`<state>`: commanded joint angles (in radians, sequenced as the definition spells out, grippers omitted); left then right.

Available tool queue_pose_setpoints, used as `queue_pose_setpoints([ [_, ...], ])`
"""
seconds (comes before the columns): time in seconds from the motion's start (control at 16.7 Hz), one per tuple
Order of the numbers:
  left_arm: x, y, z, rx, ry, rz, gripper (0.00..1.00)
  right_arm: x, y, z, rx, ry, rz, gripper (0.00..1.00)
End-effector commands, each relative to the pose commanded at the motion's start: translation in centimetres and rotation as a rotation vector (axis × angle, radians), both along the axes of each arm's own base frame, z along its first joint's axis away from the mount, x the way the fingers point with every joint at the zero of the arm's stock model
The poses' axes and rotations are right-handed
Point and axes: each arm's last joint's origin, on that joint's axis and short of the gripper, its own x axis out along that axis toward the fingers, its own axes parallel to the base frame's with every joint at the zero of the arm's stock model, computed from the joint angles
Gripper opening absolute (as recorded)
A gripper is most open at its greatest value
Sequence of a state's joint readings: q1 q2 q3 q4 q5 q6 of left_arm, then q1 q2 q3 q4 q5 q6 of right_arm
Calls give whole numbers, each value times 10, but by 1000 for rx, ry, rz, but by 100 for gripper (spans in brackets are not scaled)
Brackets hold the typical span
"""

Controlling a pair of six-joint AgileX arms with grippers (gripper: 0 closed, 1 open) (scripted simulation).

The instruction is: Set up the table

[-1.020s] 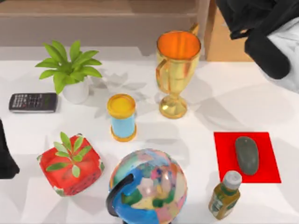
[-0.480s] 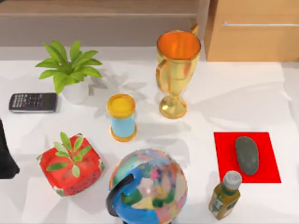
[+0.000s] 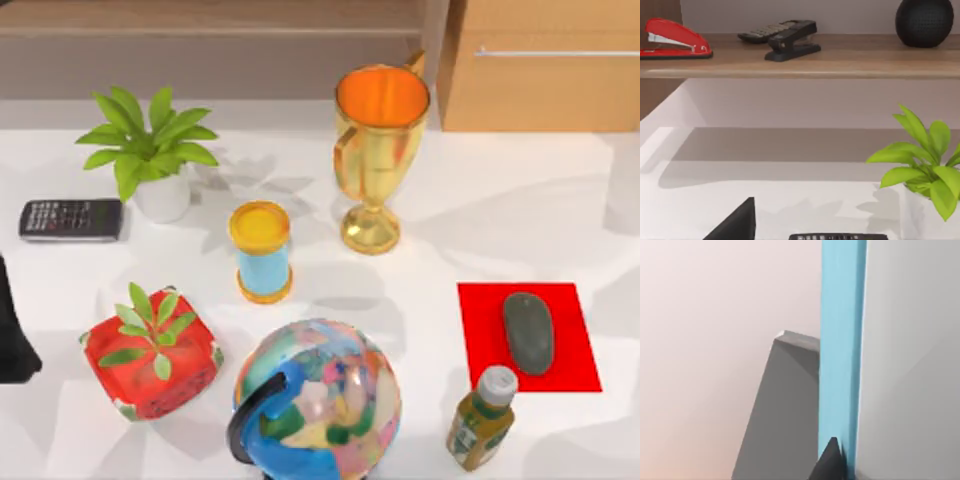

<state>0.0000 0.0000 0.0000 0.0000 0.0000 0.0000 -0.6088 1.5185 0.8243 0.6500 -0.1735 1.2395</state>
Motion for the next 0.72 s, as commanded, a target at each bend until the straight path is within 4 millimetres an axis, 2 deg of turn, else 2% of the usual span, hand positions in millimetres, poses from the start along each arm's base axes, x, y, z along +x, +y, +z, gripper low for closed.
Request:
queue_pose_setpoints([
  [0.12,0,0,0,0,0,0,100,-4,-16,-32,113,65,6,0],
  [0.3,0,0,0,0,0,0,100,6,-20,-66,249,119,83,0],
  [0.6,0,0,0,0,0,0,100,48,1,-87,350,131,285,0],
  [0.72,0,0,0,0,0,0,100,58,8,-92,369,140,331,0],
])
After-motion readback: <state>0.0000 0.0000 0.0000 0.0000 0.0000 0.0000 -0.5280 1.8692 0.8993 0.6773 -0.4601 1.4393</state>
